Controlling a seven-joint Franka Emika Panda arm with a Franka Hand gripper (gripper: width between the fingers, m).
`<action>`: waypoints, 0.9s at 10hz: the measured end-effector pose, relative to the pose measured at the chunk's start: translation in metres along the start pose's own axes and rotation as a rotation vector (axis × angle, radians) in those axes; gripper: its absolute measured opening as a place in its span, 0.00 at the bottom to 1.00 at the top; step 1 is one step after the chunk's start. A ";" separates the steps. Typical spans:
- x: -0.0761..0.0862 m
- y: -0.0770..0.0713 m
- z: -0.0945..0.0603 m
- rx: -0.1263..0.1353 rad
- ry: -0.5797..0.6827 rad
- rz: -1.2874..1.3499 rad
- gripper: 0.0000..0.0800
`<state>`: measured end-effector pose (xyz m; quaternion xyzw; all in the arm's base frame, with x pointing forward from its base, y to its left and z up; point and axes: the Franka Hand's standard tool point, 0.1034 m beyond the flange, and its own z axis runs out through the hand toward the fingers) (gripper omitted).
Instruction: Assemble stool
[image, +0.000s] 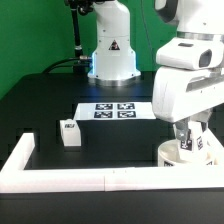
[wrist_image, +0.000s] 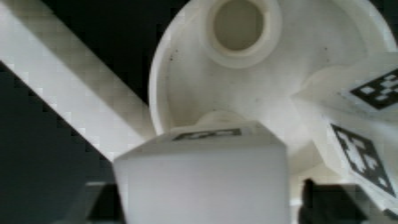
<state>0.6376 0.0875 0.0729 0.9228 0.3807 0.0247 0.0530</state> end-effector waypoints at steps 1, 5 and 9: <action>0.000 0.000 0.000 0.001 0.001 0.117 0.42; 0.000 0.000 0.000 0.002 0.001 0.391 0.42; 0.002 0.004 0.001 0.010 0.006 0.826 0.42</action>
Offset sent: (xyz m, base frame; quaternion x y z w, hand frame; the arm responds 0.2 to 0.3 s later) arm 0.0000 0.0000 0.0000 0.0000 0.0000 0.1296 0.9916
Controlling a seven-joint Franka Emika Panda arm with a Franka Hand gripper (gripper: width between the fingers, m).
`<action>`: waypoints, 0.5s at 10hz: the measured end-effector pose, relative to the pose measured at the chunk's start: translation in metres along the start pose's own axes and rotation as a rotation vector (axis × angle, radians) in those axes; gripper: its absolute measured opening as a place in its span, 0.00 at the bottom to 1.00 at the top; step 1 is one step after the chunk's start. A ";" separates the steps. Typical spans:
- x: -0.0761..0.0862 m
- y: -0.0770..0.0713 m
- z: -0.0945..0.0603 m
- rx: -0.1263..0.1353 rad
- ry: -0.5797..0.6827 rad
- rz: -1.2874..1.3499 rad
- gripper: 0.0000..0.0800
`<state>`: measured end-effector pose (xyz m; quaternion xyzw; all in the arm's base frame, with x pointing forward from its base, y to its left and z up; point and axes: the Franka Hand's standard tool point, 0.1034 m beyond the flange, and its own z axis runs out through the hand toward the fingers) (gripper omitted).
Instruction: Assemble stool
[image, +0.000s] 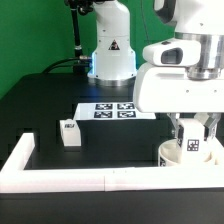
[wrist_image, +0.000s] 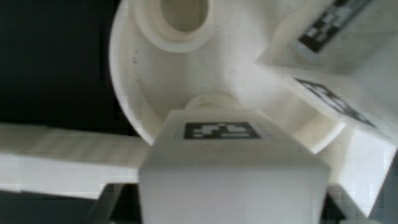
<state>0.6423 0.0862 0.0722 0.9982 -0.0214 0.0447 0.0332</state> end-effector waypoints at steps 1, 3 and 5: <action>0.000 -0.003 0.001 0.011 0.003 0.178 0.42; 0.000 -0.007 0.002 0.072 -0.010 0.482 0.42; 0.000 -0.008 0.002 0.070 -0.013 0.575 0.42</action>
Offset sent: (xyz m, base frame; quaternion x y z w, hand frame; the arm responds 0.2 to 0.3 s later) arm -0.0016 0.0098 0.0018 -0.0099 0.0268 0.1557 0.9874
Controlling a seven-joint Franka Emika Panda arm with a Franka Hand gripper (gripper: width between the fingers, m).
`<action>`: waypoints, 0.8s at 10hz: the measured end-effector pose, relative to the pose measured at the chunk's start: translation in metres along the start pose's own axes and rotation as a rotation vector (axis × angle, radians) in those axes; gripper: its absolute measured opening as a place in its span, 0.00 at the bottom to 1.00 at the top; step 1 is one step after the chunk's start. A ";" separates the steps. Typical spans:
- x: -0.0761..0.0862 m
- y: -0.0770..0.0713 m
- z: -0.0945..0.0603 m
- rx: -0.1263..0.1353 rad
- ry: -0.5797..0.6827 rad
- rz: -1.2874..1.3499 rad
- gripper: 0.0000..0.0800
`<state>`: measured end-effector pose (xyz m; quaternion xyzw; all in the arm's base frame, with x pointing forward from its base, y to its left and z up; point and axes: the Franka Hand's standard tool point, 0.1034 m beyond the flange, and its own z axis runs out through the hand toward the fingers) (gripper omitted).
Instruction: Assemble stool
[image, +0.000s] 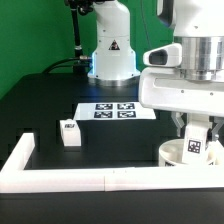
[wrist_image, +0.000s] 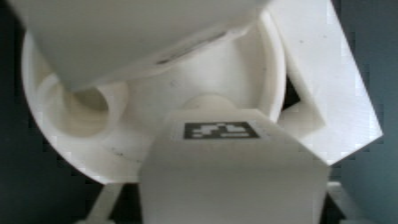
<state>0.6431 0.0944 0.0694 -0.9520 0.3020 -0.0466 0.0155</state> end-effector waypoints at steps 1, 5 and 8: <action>0.000 0.000 0.000 0.000 0.000 0.081 0.42; -0.001 -0.001 0.001 0.014 -0.005 0.444 0.42; -0.004 -0.007 0.001 0.074 -0.007 0.956 0.42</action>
Offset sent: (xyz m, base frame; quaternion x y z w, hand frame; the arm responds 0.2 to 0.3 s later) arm 0.0000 0.0000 0.0000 0.0000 0.0000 0.1938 0.9810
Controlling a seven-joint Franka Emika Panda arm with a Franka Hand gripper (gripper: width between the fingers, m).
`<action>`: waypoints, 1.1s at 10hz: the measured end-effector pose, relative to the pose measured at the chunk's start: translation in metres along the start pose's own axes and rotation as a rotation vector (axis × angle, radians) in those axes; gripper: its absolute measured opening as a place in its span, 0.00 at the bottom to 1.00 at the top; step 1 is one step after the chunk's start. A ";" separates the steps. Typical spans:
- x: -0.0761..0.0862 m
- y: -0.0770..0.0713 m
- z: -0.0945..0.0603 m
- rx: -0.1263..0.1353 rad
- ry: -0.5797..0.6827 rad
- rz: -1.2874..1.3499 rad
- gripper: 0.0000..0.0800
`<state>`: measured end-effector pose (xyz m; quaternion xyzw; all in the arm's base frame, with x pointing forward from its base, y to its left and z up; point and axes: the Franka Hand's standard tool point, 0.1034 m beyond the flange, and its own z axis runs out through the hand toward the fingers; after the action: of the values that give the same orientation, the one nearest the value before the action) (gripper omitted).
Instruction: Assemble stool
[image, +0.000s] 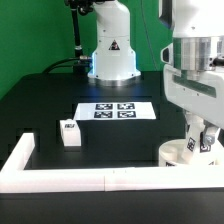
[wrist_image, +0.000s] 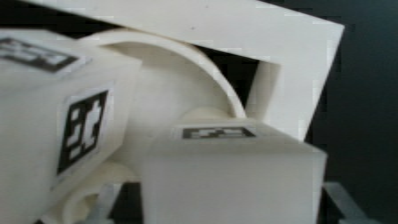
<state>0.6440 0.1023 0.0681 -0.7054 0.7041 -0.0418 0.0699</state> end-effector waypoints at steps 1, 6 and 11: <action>-0.004 0.000 -0.001 0.050 0.000 0.165 0.42; -0.007 0.002 -0.002 0.064 -0.036 0.432 0.42; -0.023 0.002 0.002 0.116 -0.117 0.748 0.42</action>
Offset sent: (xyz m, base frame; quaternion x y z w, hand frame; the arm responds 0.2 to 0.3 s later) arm 0.0000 0.0000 0.0000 0.0000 0.0000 0.1938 0.9810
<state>0.6421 0.1256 0.0668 -0.3957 0.9042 -0.0128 0.1601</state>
